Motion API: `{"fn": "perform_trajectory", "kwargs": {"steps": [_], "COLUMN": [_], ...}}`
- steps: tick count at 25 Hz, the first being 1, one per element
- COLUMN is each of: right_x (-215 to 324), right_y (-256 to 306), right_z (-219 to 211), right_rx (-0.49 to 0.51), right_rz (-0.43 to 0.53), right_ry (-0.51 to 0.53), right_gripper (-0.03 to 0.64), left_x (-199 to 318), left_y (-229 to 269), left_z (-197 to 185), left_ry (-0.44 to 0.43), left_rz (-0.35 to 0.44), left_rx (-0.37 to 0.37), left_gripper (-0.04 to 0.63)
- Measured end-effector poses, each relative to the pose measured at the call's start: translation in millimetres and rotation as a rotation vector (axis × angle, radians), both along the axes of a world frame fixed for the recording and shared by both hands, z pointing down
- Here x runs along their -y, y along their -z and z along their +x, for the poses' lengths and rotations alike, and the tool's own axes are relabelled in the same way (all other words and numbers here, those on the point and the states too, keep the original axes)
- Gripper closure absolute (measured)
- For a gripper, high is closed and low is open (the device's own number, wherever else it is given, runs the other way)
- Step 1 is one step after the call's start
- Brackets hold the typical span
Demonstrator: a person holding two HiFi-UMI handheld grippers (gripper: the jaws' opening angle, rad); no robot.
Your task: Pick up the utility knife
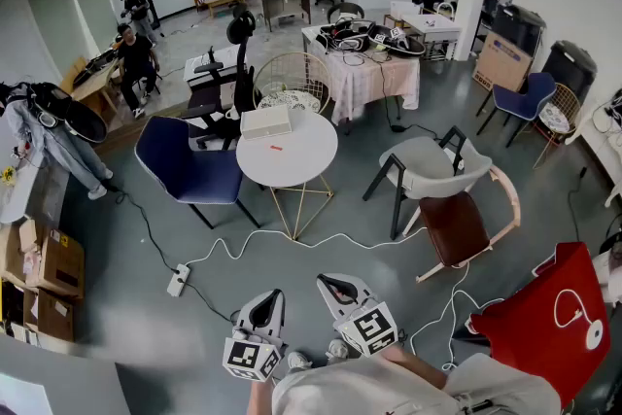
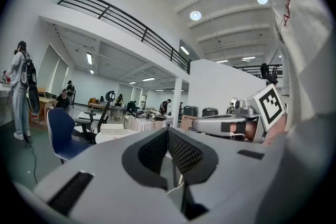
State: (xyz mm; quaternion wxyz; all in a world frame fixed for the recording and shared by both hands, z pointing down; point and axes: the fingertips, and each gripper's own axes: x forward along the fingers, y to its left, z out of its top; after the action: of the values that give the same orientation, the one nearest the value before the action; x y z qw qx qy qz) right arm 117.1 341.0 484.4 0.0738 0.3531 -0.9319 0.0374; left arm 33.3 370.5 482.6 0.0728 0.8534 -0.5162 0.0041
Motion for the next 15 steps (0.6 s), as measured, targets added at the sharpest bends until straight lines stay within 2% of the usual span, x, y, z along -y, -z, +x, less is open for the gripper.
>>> {"fn": "perform_trajectory", "kwargs": {"steps": [7,15], "right_x": [17,24], "right_y": [4,4], "right_z": [14,23], "right_rx": [0.008,0.020], "right_rz": [0.054,0.054], "right_ry": [0.011,0.041], "right_gripper": [0.600,0.600], "left_x": [16,23], "left_y": [-1,3], "left_z": [14,27], "left_ry": [-0.001,0.011], "left_rz": [0.026,0.034], "left_rx": [0.009,0.015], "left_gripper": [0.583,0.583]}}
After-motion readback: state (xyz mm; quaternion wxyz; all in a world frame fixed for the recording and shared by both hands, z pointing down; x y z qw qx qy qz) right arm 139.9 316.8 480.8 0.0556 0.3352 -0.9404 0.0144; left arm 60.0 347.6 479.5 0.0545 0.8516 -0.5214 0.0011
